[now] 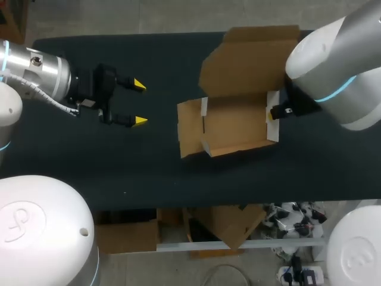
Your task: Assemble the packaging by folding the flat box into shape, placing the metal phone stand inside, and closing the box properly
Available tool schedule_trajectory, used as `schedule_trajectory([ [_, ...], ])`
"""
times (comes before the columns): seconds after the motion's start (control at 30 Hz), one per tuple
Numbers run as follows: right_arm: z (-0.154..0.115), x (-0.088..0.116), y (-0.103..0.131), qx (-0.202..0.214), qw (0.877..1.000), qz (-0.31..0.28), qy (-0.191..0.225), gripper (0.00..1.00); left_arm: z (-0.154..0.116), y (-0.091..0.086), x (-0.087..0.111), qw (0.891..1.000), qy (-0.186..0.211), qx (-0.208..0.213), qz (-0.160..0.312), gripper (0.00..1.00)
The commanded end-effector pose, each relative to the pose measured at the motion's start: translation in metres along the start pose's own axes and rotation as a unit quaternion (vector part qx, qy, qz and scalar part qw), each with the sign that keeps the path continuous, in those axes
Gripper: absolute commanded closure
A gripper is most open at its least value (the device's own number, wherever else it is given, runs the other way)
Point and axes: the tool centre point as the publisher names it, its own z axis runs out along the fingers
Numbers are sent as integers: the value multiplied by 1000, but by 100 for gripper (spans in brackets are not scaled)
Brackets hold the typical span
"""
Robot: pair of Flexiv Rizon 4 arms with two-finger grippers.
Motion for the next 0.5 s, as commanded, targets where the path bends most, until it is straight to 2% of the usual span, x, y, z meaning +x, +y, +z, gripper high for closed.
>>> schedule_trajectory([
  [0.03, -1, 2, 2, 50, 998, 15, -18, 100, 0, 3, -1, 1000, -1, -7, -1, 0],
  [0.3, -2, 0, -7, 87, 993, 59, -48, 100, -1, 8, -2, 1000, -6, -19, 7, 0],
  [0.5, 0, 2, -13, 117, 987, 80, -69, 100, -1, 8, -4, 1000, 8, -27, 13, 0],
])
